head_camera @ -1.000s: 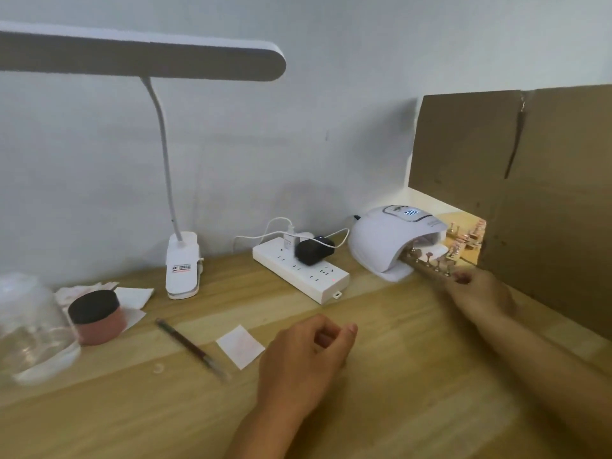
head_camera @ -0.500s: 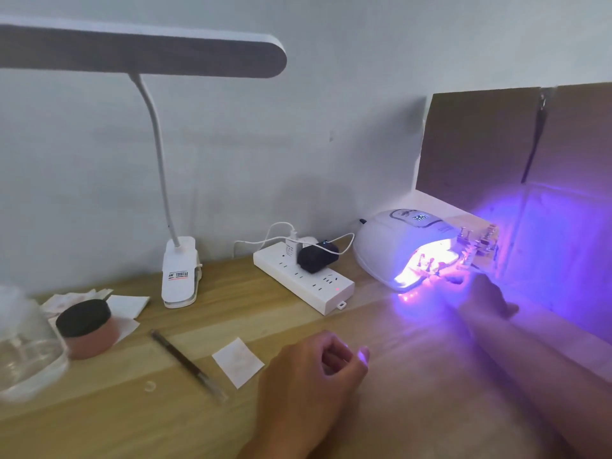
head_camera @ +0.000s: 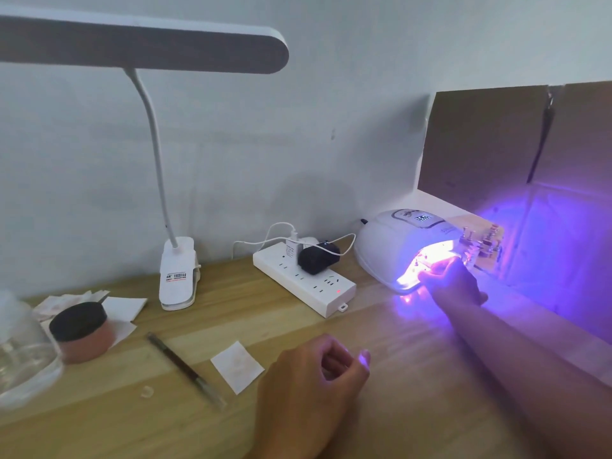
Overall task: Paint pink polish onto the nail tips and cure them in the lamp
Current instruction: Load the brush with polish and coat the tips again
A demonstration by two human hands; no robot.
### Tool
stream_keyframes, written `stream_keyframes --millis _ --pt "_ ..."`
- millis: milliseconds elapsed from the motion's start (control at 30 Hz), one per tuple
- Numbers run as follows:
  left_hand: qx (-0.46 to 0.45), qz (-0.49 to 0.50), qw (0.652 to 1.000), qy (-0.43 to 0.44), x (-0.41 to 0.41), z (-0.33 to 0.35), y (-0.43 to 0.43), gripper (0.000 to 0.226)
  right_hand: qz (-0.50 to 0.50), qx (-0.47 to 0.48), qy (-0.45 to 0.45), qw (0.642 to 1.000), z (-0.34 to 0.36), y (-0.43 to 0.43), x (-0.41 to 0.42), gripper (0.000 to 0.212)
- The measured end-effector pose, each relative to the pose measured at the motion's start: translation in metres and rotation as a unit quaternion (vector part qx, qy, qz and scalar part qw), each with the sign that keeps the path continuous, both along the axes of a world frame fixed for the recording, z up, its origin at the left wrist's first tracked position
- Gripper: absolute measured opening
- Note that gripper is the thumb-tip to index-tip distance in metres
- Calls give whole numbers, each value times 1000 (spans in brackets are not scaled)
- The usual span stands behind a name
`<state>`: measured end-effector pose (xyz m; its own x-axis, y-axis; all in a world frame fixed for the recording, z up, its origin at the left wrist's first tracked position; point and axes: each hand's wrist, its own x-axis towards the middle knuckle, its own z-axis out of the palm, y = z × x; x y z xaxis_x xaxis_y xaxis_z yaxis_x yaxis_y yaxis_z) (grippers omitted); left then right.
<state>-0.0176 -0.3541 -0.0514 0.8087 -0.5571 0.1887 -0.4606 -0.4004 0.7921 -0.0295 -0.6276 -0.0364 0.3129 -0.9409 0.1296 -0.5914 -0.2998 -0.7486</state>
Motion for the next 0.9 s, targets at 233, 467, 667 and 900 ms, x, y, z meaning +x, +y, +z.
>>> stream_keyframes --millis 233,467,667,900 --pt "-2 -1 1000 23 0 3 0 39 47 -165 -131 976 7 -8 -18 17" --pt "-24 -26 996 77 8 1 1 21 153 -211 138 955 60 -50 36 48" --pt "-23 -21 998 59 7 -1 1 23 146 -225 173 948 60 -63 51 34" --pt "-35 -18 998 54 4 1 2 21 156 -189 -41 968 55 -49 19 28"
